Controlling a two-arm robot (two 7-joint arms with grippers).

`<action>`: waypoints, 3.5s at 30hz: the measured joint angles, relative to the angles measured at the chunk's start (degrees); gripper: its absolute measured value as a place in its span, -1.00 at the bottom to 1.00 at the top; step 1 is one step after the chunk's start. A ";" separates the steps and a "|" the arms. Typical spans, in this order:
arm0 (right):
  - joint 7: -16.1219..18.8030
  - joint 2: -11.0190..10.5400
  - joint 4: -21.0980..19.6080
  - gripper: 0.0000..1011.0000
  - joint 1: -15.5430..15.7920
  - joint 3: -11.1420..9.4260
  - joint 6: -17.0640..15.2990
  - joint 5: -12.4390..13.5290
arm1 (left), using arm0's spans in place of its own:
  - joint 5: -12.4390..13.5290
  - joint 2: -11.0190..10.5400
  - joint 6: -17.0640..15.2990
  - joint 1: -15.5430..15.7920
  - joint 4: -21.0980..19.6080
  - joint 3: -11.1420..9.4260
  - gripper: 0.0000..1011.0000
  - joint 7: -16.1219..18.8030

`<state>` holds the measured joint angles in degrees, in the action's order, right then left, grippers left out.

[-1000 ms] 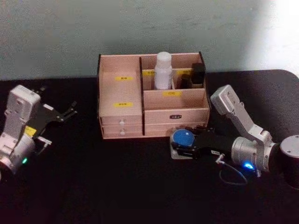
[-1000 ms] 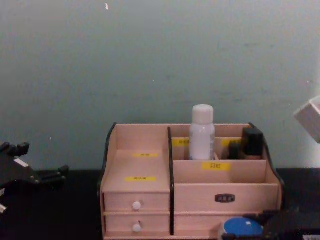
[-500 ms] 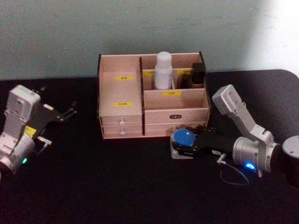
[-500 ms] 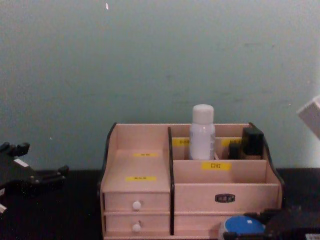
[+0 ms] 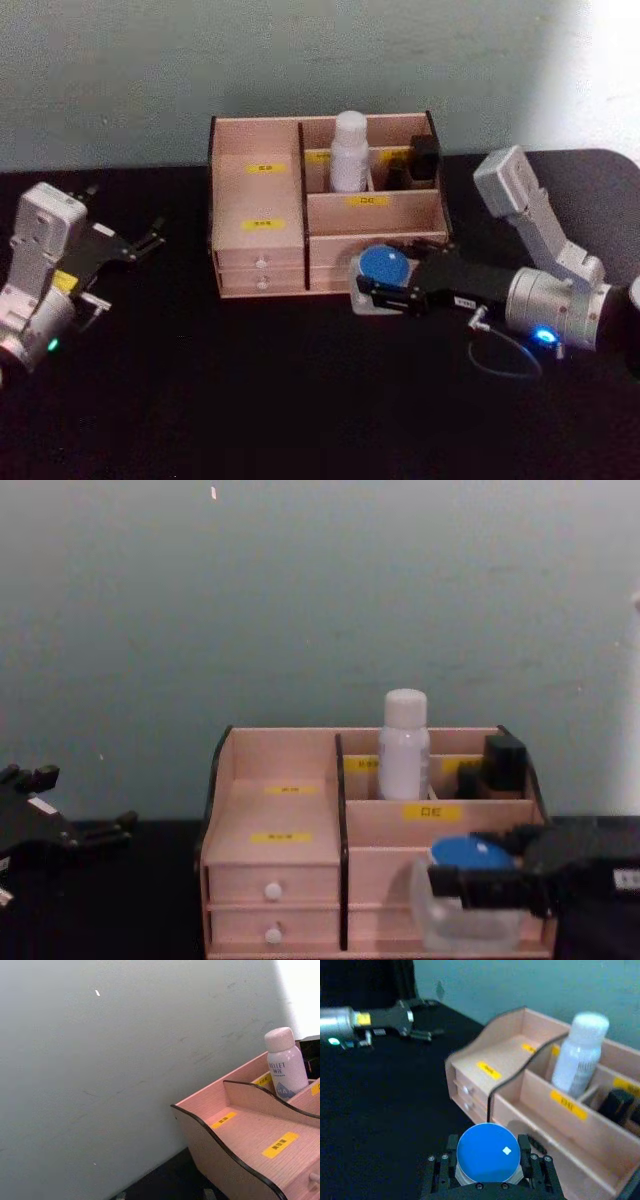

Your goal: Pick up the facial cleanser and watermelon frost from the table and place them into the tiered storage box.

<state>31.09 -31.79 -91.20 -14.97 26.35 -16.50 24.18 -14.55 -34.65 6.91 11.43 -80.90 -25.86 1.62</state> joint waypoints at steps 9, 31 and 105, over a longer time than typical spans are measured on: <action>0.02 0.80 -0.47 0.41 -3.40 0.61 0.04 1.65 | 0.00 0.00 0.00 0.00 0.00 0.00 0.98 0.00; 0.30 8.97 12.12 0.41 -18.24 7.19 1.44 -0.42 | 0.00 0.00 0.00 0.00 0.00 0.00 0.98 0.00; 1.25 22.39 36.24 0.98 -29.05 10.44 2.57 -5.74 | 0.00 0.00 0.00 0.00 0.00 0.00 0.98 0.00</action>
<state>32.33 -9.40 -54.97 -44.02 36.79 -13.92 18.44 -14.55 -34.65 6.91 11.43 -80.90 -25.86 1.62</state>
